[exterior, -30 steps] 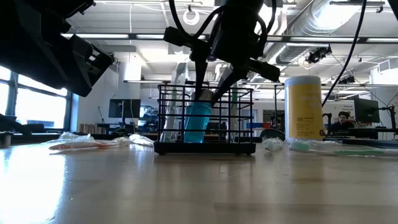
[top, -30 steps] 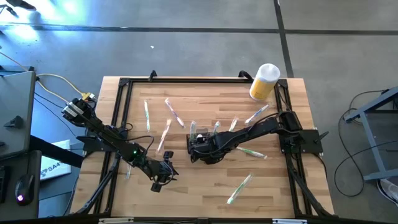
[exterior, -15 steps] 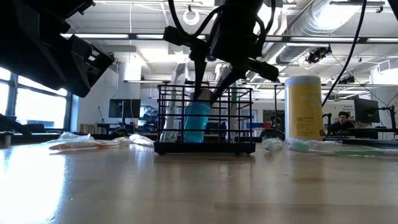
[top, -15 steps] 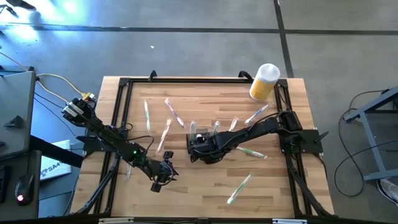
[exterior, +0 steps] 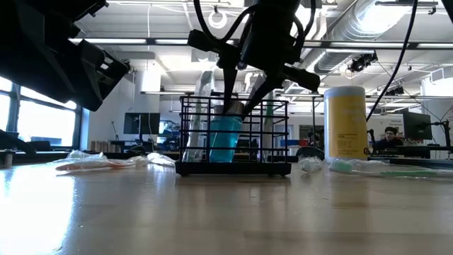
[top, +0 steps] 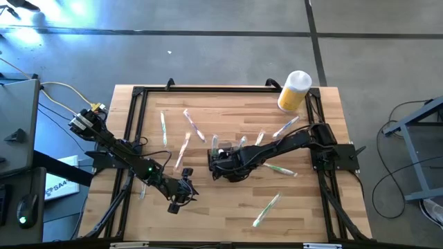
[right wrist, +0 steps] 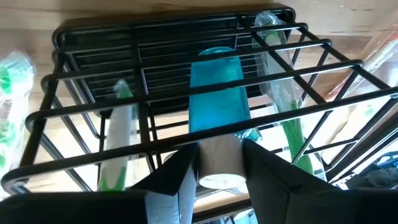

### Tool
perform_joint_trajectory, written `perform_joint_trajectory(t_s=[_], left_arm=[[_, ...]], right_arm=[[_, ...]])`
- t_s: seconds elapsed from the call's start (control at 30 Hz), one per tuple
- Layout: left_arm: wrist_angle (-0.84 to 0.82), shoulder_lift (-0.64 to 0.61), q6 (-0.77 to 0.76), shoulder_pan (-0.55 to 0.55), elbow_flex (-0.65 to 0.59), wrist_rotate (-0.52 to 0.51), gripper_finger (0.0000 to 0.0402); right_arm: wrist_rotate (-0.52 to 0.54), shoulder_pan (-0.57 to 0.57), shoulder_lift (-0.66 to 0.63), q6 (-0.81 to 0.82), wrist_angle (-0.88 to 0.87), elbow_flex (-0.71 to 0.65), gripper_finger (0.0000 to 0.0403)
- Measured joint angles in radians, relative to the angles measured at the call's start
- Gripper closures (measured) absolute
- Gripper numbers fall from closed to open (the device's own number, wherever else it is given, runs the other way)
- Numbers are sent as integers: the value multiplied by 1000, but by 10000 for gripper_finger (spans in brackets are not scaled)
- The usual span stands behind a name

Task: Pick & Place toothbrushing station
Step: Put the blue mouthwash into the black mesh organizer

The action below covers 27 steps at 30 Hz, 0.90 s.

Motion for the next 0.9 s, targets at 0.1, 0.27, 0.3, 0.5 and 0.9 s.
perform_joint_trajectory(t_s=[0.1, 0.27, 0.3, 0.5, 0.9], left_arm=[[-1, 0, 0, 0, 0, 0, 295], [-3, 0, 0, 0, 0, 0, 295], [-3, 0, 0, 0, 0, 0, 295], [-3, 0, 0, 0, 0, 0, 295], [-3, 0, 0, 0, 0, 0, 295]], right_arm=[[-3, 0, 0, 0, 0, 0, 290], [-6, 0, 0, -20, -2, 0, 283], [-6, 0, 0, -24, -2, 0, 278], [-7, 0, -1, -26, 6, 1, 238], [13, 0, -1, -20, 32, 1, 208]])
